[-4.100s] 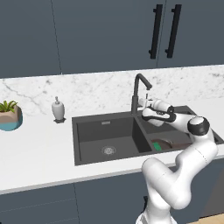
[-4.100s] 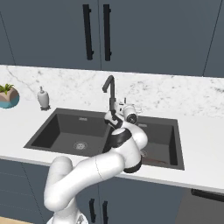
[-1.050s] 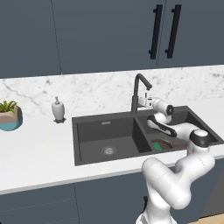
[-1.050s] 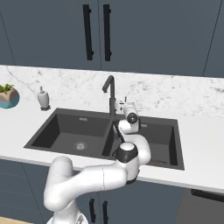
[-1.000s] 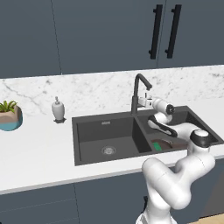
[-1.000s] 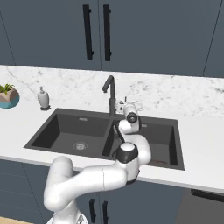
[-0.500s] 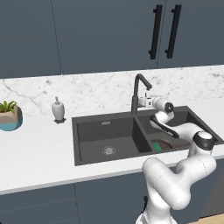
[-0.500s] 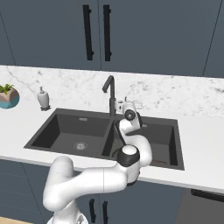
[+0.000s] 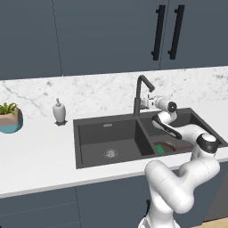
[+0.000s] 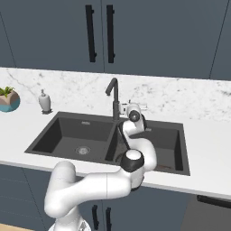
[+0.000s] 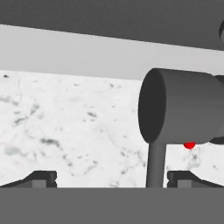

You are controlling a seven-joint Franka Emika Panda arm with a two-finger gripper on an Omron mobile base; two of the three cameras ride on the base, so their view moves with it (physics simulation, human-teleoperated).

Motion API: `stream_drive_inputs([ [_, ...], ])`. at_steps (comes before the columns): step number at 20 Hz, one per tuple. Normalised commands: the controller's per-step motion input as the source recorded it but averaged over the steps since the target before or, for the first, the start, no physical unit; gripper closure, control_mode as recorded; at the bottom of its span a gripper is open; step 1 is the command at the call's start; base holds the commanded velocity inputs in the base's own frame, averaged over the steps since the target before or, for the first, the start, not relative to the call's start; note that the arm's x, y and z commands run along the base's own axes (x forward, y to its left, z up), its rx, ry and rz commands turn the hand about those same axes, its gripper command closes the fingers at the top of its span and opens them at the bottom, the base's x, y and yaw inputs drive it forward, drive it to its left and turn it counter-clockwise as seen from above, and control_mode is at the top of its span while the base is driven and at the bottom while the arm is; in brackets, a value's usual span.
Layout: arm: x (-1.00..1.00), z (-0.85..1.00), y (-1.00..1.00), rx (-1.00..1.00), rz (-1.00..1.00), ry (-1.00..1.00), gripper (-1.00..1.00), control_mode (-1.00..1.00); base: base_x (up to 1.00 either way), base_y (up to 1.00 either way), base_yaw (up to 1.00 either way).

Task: Pick the pan and sponge and place them into the sink. Then turn on the water.

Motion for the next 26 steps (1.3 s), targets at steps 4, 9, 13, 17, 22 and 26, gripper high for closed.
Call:
stream_drive_inputs([
  [4,0.00,0.01,0.29,0.00,0.00,0.00,-1.00,-1.00,0.00,0.00,0.00],
  [9,0.00,0.04,0.40,0.00,0.00,0.00,-1.00,-1.00,0.00,0.00,0.00],
  [13,0.00,0.08,0.39,0.00,0.00,0.00,-1.00,-1.00,0.00,0.00,0.00],
  [17,0.03,0.02,0.22,0.00,0.00,0.00,-1.00,-1.00,0.00,0.00,0.00],
  [22,0.01,0.00,0.27,0.00,0.00,0.00,-1.00,-1.00,0.00,0.00,0.00],
  [26,0.00,0.00,0.29,0.00,0.00,0.00,-1.00,-1.00,0.00,0.00,0.00],
])
